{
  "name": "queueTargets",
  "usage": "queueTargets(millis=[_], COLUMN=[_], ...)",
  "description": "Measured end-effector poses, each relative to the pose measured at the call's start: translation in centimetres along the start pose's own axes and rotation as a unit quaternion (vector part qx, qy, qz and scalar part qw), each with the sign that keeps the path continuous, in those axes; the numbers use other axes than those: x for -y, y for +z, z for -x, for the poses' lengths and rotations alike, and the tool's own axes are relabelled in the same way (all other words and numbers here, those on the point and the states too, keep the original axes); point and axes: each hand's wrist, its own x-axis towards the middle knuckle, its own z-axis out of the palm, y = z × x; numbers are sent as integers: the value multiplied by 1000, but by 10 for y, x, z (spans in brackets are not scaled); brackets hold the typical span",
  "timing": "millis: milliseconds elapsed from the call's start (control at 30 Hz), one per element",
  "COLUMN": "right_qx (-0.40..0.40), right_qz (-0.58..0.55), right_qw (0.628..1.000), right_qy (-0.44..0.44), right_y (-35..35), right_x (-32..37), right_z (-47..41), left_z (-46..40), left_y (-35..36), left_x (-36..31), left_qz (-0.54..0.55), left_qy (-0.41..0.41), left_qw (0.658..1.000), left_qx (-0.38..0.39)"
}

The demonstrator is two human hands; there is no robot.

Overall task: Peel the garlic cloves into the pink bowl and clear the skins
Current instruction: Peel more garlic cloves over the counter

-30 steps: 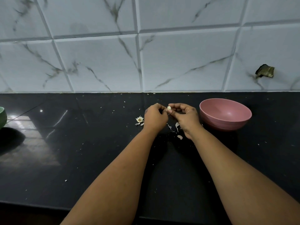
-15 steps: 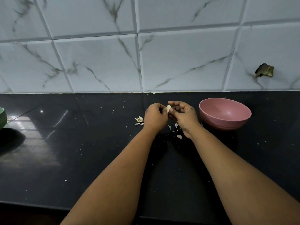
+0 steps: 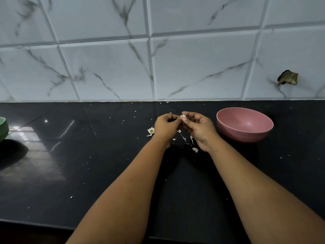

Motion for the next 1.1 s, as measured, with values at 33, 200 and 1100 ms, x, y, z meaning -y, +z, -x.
queueTargets(millis=[33, 200, 1100], right_qx=[1, 20, -38], right_qz=[-14, -88, -18], right_qw=[1000, 995, 999], right_qy=[5, 41, -1], right_y=[0, -3, -3], right_x=[1, 6, 0], right_z=[1, 1, -3], left_z=[0, 4, 0], left_y=[0, 0, 4], left_x=[-1, -7, 2], left_qz=[44, 163, -107], left_qy=[-17, -73, 52], left_qw=[999, 983, 993], left_qx=[14, 53, -7])
